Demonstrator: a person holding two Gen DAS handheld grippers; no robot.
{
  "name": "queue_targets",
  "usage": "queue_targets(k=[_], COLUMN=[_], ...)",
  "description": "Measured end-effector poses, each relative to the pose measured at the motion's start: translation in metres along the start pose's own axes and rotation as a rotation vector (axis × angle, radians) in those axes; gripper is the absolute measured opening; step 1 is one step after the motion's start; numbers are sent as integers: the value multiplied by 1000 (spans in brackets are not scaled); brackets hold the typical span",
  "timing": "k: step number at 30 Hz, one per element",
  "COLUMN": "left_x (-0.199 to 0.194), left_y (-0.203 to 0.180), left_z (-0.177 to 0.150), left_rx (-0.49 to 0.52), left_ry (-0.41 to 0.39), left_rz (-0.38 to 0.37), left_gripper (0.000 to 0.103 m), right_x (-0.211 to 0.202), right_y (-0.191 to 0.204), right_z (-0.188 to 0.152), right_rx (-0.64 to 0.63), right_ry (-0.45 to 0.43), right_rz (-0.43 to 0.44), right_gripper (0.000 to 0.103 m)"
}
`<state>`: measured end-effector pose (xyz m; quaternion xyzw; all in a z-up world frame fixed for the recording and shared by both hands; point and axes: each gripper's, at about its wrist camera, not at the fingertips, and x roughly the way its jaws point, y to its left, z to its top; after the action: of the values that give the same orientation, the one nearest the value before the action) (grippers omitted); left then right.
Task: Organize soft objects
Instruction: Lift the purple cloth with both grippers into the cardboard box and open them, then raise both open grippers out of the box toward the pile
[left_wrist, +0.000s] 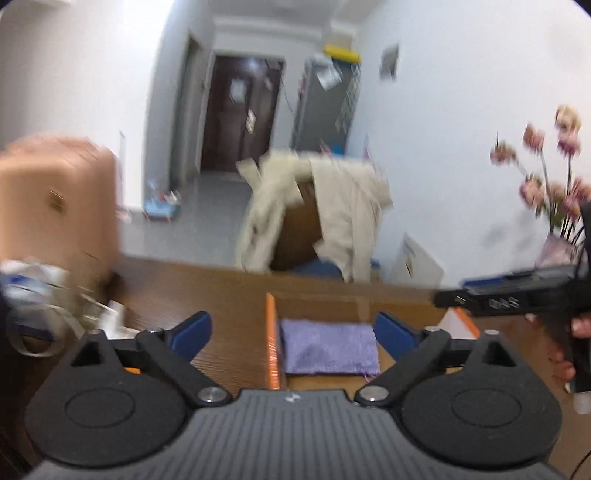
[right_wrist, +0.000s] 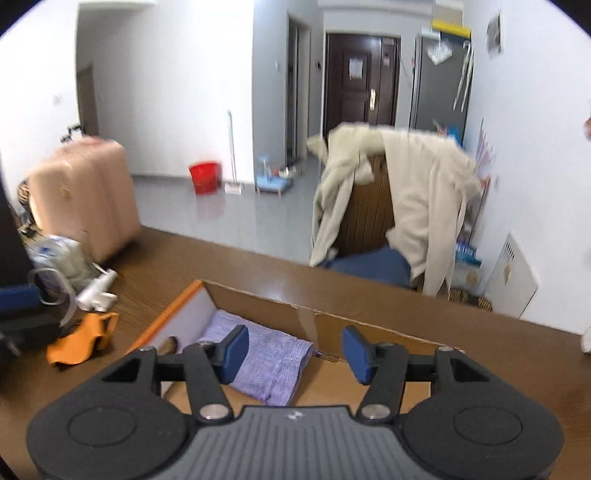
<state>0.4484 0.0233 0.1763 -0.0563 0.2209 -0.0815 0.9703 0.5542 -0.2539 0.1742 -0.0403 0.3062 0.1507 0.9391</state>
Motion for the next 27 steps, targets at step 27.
queue_targets(k=[27], left_x=[-271], left_y=[-43], left_z=[-203], left_rx=[83], left_ry=[-273], left_rz=[4], left_gripper=[103], right_x=[-322], right_y=[62], right_z=[-284], right_rx=[-97], right_ry=[-420], right_rz=[-53], right_gripper=[91])
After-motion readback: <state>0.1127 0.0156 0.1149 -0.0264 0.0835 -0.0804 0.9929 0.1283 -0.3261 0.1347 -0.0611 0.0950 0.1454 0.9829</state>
